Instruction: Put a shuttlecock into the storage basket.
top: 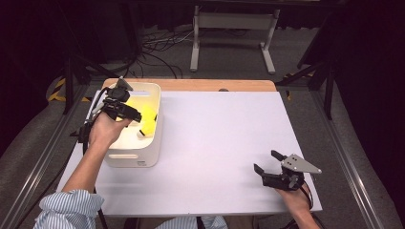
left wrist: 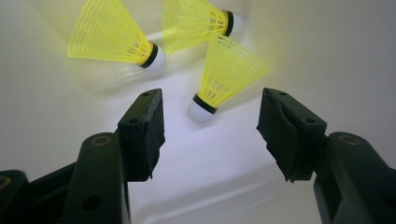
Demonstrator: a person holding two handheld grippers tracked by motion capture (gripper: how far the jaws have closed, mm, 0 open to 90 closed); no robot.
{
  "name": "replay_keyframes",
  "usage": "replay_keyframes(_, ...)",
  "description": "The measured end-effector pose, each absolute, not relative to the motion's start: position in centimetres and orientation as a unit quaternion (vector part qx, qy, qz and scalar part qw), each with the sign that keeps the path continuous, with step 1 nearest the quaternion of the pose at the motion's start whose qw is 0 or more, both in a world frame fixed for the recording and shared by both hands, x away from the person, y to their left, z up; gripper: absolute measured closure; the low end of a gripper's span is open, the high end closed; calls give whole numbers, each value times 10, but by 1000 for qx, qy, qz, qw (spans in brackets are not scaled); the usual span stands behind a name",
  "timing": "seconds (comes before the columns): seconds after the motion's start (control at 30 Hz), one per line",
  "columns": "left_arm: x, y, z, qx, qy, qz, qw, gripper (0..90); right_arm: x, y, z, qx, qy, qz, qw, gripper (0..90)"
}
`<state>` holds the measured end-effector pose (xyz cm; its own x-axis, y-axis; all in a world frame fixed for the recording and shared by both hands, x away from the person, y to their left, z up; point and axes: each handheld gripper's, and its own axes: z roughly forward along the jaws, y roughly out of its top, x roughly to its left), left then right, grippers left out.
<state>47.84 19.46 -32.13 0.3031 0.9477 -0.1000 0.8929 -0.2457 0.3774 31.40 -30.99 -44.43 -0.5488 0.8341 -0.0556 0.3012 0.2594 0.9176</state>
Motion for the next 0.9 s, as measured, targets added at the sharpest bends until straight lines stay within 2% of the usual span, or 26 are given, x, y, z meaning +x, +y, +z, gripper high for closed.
replay_keyframes(0.9, 465, 213, -306, 783, 586, 94, 188, 417, 313, -311, -444, 382, 741, 474, 284, 162)
